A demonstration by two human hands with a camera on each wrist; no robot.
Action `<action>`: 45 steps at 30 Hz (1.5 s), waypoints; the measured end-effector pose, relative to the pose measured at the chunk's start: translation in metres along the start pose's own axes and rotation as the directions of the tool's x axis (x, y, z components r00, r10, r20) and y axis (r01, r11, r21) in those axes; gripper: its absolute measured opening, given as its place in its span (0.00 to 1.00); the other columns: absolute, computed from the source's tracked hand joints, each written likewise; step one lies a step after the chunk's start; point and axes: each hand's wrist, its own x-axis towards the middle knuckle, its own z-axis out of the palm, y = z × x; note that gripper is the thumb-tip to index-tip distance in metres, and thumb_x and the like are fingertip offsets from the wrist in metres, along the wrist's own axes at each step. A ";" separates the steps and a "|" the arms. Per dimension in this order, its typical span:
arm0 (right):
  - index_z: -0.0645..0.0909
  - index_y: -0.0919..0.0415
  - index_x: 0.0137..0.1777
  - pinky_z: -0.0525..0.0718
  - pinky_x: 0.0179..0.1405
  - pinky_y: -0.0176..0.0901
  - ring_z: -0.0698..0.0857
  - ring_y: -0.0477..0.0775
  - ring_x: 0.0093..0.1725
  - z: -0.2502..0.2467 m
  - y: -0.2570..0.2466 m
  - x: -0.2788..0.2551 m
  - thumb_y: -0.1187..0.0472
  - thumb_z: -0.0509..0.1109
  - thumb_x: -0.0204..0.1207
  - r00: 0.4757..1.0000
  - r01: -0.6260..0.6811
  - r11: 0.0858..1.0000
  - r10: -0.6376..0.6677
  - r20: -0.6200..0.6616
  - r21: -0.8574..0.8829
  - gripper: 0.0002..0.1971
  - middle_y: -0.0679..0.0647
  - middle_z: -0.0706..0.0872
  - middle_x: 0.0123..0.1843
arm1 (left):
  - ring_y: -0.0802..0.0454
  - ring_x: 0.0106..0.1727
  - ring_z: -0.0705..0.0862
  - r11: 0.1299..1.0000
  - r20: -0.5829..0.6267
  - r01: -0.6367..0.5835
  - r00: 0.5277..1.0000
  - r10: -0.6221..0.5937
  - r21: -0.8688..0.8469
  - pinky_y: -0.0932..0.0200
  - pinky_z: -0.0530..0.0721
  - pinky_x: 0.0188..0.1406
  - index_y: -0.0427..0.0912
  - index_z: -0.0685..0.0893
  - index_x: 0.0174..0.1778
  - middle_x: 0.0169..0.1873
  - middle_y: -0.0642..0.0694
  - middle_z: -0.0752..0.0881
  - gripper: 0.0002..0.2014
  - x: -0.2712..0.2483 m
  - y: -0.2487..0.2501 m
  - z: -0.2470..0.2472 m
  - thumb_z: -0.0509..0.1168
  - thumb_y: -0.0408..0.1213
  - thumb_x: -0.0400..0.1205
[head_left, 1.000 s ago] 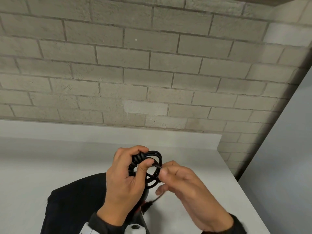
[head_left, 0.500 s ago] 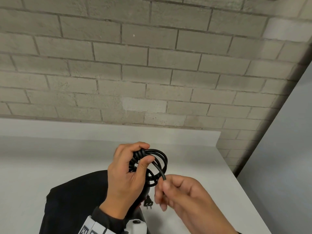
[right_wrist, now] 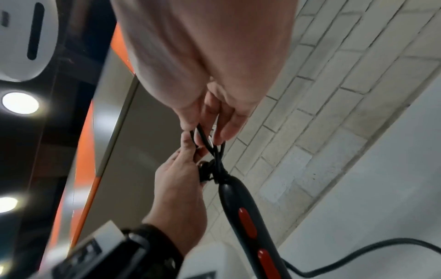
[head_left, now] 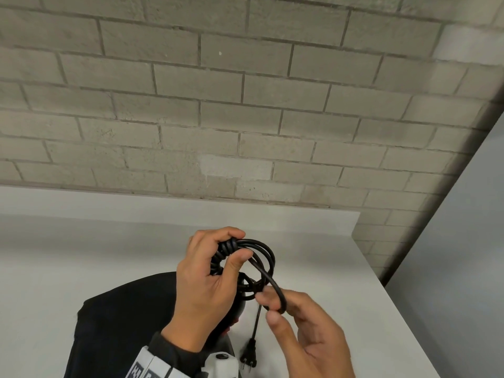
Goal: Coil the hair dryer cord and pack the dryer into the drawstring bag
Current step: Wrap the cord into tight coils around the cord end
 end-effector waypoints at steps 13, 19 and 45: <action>0.86 0.58 0.36 0.71 0.26 0.38 0.77 0.46 0.24 -0.037 0.030 -0.007 0.57 0.73 0.78 0.868 -0.454 0.759 0.257 0.425 0.467 0.10 0.50 0.81 0.27 | 0.64 0.48 0.86 0.991 -0.052 0.076 0.995 -0.082 -0.106 0.75 0.79 0.48 0.54 0.81 0.54 0.46 0.61 0.87 0.09 0.006 -0.007 -0.005 0.65 0.47 0.80; 0.81 0.57 0.22 0.81 0.48 0.24 0.89 0.37 0.40 -0.048 0.055 -0.039 0.44 0.84 0.54 0.923 -0.365 0.930 0.366 0.122 -0.034 0.19 0.42 0.89 0.29 | 0.65 0.47 0.85 0.991 -0.089 0.089 0.991 -0.098 -0.096 0.76 0.79 0.48 0.51 0.81 0.54 0.46 0.60 0.86 0.09 0.013 -0.013 -0.025 0.64 0.47 0.80; 0.79 0.39 0.44 0.79 0.38 0.26 0.85 0.43 0.36 0.022 0.000 -0.012 0.41 0.71 0.56 0.991 -0.065 0.953 0.028 -0.128 -0.295 0.15 0.38 0.89 0.36 | 0.58 0.26 0.88 0.989 -0.104 0.042 0.993 -0.058 -0.143 0.64 0.86 0.29 0.46 0.82 0.52 0.30 0.53 0.87 0.08 -0.004 0.011 0.008 0.67 0.43 0.80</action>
